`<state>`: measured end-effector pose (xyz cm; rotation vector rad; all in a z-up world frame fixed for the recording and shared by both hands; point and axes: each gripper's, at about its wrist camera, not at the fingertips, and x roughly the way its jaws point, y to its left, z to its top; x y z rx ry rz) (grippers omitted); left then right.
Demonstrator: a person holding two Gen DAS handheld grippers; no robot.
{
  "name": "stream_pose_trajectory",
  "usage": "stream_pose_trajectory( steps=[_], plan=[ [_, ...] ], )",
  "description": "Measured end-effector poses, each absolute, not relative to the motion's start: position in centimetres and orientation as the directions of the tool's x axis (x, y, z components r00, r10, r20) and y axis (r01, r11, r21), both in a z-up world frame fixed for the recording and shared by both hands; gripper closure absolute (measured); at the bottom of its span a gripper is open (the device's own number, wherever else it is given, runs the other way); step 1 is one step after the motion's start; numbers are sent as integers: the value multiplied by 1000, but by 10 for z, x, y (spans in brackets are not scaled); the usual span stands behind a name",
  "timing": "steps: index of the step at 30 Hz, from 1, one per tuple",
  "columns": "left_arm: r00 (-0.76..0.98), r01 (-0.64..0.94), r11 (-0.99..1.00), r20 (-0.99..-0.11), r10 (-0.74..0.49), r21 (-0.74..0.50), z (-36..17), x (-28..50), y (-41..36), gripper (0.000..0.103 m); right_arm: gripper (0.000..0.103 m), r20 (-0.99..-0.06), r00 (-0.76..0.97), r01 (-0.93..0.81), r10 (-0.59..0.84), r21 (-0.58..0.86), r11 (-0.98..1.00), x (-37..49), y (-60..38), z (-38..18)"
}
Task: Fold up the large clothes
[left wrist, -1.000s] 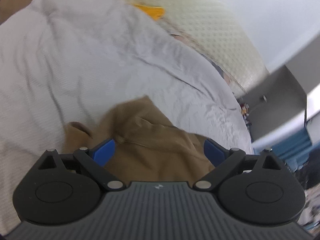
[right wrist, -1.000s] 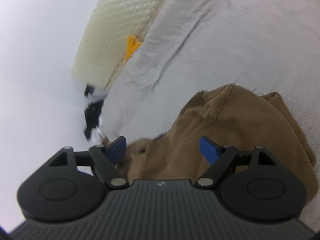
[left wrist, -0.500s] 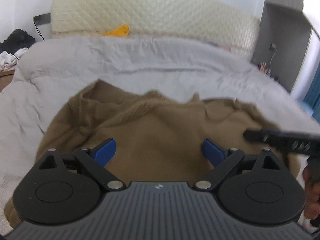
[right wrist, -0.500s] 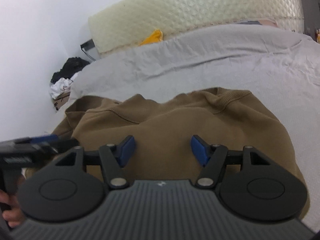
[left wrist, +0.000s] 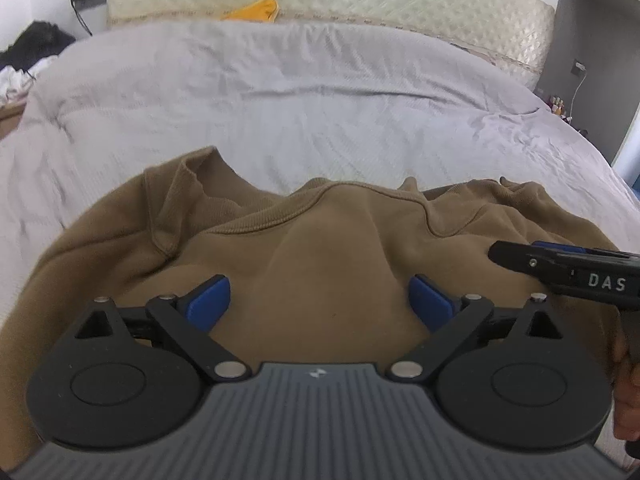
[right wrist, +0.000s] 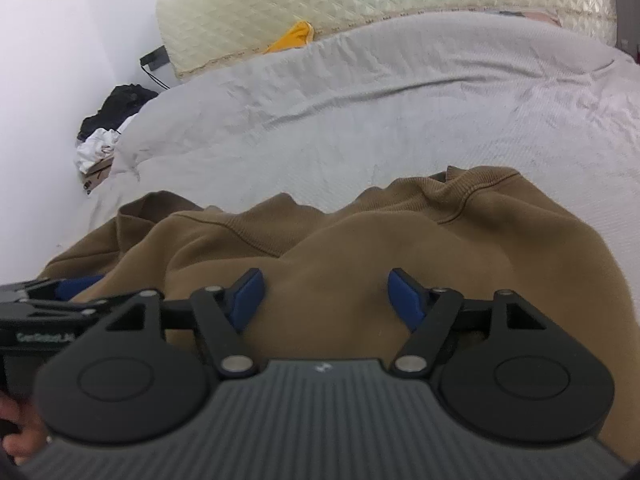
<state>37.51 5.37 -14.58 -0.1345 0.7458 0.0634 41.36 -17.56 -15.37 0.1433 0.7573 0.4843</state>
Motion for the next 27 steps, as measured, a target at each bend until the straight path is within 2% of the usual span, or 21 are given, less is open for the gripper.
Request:
stream_pose_trajectory(
  steps=[7,13,20,25,27],
  plan=[
    [740,-102,986,-673,-13,-132,-149,381,62,2,28,-613,630,-369,478,305,878,420,-174,-159],
    [771,-93,979,-635,-42,-179,-132,364,69,2,30,-552,657,-370,513,357,858,408,-189,-147],
    [824,-159,979,-563,62,-124,-107,324,80,3,30,-509,725,-320,464,348,881,389,-221,-126],
    [794,-217,971,-597,116,-99,-113,310,95,3,29,-539,759,-236,364,293,926,382,-238,-123],
    [786,-227,965,-610,103,-129,-115,309,100,3,29,-545,763,-223,348,283,933,380,-242,-123]
  ],
)
